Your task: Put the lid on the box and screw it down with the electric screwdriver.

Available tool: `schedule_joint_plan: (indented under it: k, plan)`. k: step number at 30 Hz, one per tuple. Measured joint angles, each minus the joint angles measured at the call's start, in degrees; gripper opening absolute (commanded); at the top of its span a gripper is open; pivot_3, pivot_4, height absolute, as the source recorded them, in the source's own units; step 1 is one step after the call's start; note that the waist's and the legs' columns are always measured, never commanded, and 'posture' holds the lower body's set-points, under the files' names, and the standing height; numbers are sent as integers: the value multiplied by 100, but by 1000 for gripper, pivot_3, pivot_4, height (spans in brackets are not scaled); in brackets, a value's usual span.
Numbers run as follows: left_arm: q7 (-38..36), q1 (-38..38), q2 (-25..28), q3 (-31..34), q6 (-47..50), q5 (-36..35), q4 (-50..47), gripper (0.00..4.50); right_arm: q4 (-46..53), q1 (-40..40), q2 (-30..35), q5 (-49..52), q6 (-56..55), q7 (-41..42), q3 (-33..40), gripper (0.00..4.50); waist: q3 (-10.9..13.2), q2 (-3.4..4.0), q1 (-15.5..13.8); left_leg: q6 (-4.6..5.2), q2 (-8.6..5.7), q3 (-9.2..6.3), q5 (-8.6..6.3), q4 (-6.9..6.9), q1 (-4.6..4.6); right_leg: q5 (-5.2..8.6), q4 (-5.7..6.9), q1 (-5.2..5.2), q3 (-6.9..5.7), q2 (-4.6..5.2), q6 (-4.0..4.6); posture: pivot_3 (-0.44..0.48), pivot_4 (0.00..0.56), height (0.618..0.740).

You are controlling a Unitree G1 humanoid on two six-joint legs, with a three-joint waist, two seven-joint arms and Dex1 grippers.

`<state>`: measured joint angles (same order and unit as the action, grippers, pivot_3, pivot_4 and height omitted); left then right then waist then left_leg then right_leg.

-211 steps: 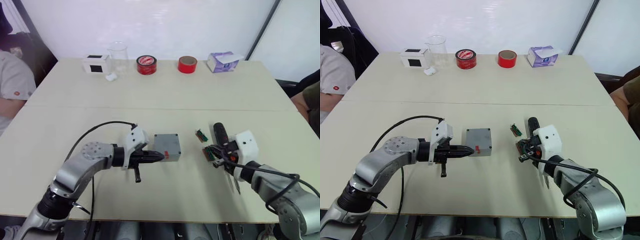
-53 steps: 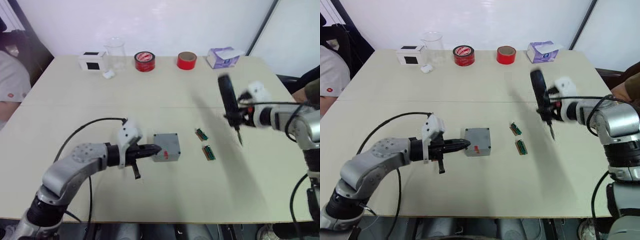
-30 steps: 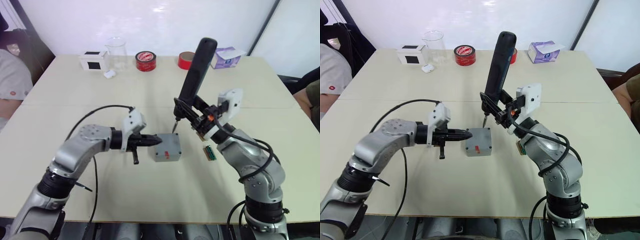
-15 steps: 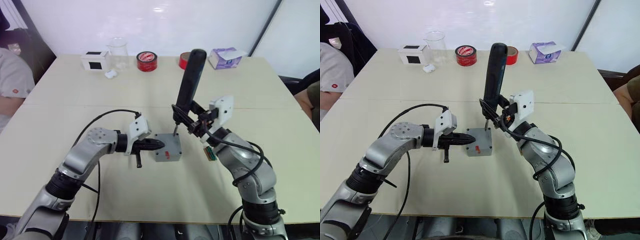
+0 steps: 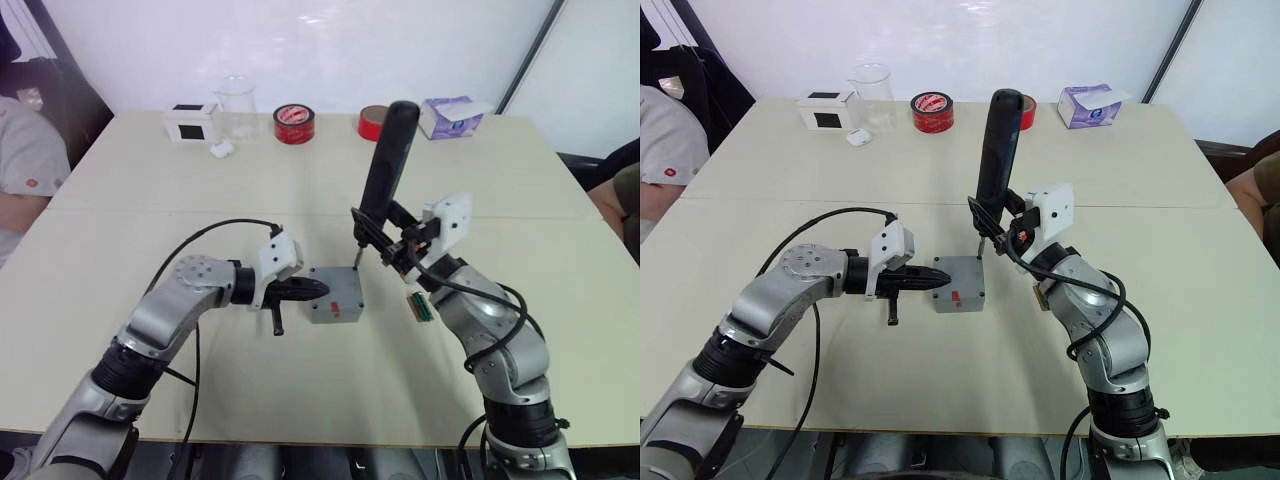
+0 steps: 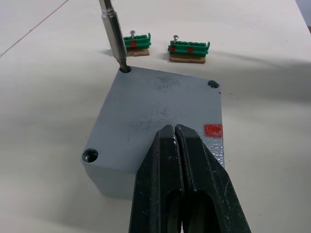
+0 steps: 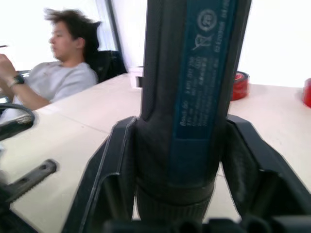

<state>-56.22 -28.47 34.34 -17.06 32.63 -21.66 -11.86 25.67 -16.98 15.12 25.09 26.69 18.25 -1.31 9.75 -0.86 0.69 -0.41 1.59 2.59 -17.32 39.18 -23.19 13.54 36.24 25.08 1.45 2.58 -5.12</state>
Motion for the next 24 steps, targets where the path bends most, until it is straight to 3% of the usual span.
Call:
schedule_joint_plan:
  k: [9, 24]
  plan:
    - [1, 54, -33, -4, -53, 104, 36, 0, 19, 177, 52, -38, -82, 154, -30, 1872, -2, -1, 2, 3, 0, -1, -2, -7, 76, 3, -5, -72, 0, 0, 2, 0, 150, 740]
    - [-8, 132, -63, -18, -171, 384, 44, 0, -80, 283, -52, -418, -189, 135, -292, 1872, -88, -9, 9, 3, 5, -11, -2, -7, 91, 13, -3, -84, 1, -3, 19, 0, 150, 740]
